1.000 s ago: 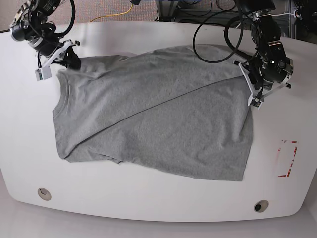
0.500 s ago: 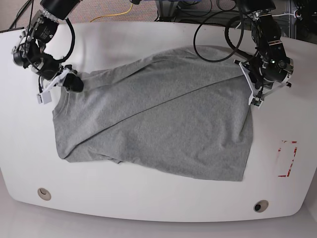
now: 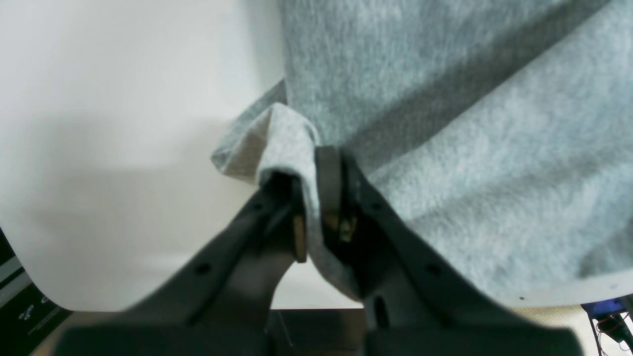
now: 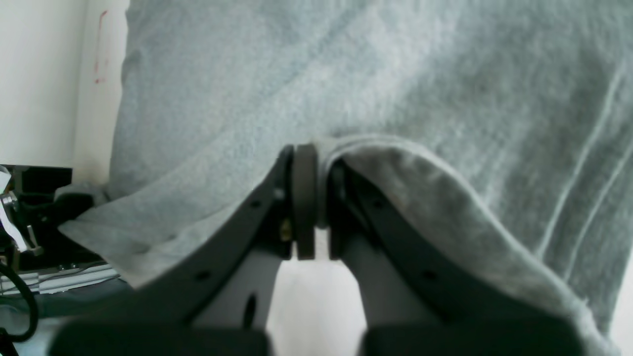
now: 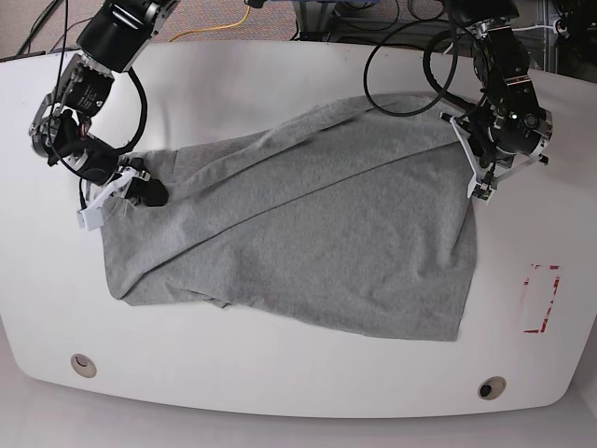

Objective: Layout the t-shirt on the table in an organized manner, then fold the t-shirt properly
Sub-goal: 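Pull the held corner with the right gripper along the shirt edge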

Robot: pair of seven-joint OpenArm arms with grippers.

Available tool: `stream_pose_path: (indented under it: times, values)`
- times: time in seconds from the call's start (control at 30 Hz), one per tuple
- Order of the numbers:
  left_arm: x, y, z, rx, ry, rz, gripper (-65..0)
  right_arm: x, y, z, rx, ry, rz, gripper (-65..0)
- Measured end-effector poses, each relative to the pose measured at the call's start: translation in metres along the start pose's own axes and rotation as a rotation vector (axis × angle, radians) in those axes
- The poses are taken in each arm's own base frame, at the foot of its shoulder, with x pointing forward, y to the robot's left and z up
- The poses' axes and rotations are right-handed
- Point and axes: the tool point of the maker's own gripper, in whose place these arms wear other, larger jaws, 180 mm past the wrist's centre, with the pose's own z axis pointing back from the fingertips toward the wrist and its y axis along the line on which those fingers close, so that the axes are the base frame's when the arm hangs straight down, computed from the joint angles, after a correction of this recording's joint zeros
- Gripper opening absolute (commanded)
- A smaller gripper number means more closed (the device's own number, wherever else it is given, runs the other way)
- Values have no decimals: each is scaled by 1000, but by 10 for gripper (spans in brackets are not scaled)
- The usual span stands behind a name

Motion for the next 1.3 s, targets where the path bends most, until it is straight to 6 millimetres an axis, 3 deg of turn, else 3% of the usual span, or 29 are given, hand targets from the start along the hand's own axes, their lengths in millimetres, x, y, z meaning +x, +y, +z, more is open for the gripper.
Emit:
stream_pose_path:
  times: [0.3,1.0,1.3]
  values:
    - [0,0,0,0,0,0,-650,10,10,-21,47,8,-41,-648]
    - [0,0,0,0,0,0,-650,39,5,-48,100,-56,-148,-647]
    - [0,0,0,0,0,0,-650,72,3,-54,21,-69,-68,-645]
